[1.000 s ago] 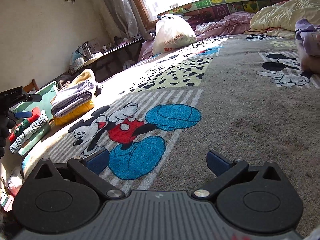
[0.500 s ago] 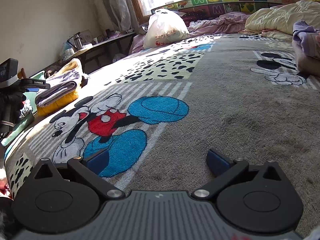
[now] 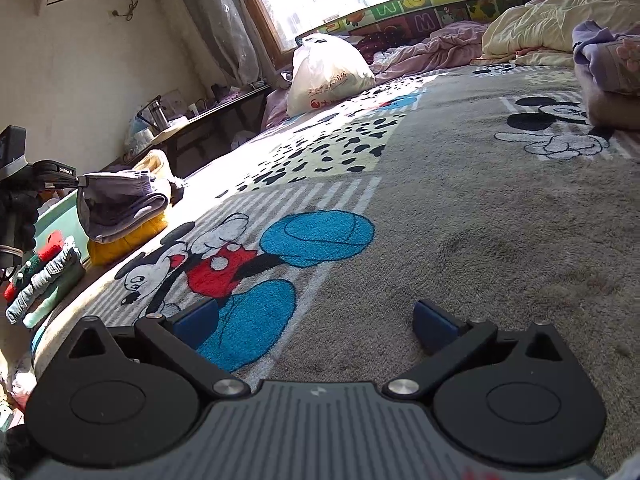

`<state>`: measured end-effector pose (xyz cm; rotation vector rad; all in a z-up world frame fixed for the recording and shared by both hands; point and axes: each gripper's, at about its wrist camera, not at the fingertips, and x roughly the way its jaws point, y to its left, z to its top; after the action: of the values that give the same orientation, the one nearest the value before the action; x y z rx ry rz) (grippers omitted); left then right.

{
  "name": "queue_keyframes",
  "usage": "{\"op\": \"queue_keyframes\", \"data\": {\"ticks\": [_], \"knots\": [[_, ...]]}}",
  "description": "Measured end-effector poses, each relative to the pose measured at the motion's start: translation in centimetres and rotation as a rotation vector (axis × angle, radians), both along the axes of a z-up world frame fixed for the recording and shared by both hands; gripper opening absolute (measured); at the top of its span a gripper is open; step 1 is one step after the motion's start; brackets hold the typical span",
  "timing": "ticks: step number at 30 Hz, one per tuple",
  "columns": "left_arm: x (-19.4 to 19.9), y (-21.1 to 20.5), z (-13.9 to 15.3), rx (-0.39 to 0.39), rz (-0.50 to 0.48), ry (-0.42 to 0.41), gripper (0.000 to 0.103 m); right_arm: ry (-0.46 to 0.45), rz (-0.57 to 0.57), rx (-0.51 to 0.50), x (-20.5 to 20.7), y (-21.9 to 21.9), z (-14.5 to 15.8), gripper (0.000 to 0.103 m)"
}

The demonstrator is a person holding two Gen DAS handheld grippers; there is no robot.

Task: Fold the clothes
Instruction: 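Grasp the lavender sweatpants with the left tool and lift them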

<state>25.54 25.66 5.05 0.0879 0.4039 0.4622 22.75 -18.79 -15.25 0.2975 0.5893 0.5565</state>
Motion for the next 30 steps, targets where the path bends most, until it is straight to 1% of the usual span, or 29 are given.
{"op": "queue_keyframes", "data": {"ticks": [2,5,9,11,12,13,14,15,16,17,18,19,21,26,28,30], "knots": [[-1.1,-2.0,2.8,0.006,-0.042,-0.040,0.002,-0.007,-0.028,0.022,-0.3,-0.4,0.3,0.103],[-2.7,-5.7,6.5,0.036,-0.114,-0.102,0.002,-0.026,-0.041,0.056,-0.8,-1.1,1.0,0.103],[-4.9,-10.6,10.7,0.038,-0.213,-0.185,0.002,-0.063,-0.058,0.086,-1.6,-2.3,2.2,0.103],[-5.4,-13.3,12.1,0.077,-0.255,-0.183,0.002,-0.070,-0.076,0.098,-2.0,-3.2,2.9,0.103],[-5.7,-14.3,12.7,0.082,-0.268,-0.191,0.002,-0.072,-0.084,0.104,-2.1,-3.7,3.2,0.103],[-6.7,-14.9,13.6,0.054,-0.287,-0.232,0.002,-0.069,-0.091,0.108,-2.2,-4.2,3.4,0.103],[-7.5,-15.7,14.3,0.047,-0.311,-0.266,0.002,-0.047,-0.091,0.109,-2.1,-4.8,3.7,0.103],[-7.7,-16.7,14.6,0.080,-0.328,-0.259,0.002,-0.024,-0.091,0.110,-2.0,-5.5,4.0,0.103],[-7.7,-17.7,14.8,0.095,-0.350,-0.245,0.002,-0.018,-0.105,0.116,-2.2,-6.2,4.1,0.103],[-7.5,-18.7,14.9,0.082,-0.379,-0.221,0.002,-0.014,-0.120,0.122,-2.5,-6.9,4.2,0.103],[-7.7,-19.6,15.1,0.054,-0.409,-0.216,0.002,-0.009,-0.136,0.127,-2.7,-7.6,4.3,0.103],[-8.3,-20.2,15.5,0.020,-0.436,-0.242,0.002,-0.008,-0.146,0.140,-2.9,-8.3,4.4,0.103],[-9.5,-22.0,16.2,0.009,-0.475,-0.282,0.002,-0.005,-0.168,0.158,-3.2,-9.6,4.4,0.103],[-11.0,-24.4,16.9,-0.139,-0.585,-0.312,0.002,-0.004,-0.214,0.202,-4.2,-12.5,4.4,0.103],[-11.2,-24.9,16.7,-0.201,-0.616,-0.306,0.002,-0.002,-0.225,0.210,-4.5,-13.2,4.4,0.103],[-11.1,-25.3,15.6,-0.238,-0.623,-0.275,0.002,0.007,-0.230,0.221,-4.6,-13.9,4.5,0.103]]}}
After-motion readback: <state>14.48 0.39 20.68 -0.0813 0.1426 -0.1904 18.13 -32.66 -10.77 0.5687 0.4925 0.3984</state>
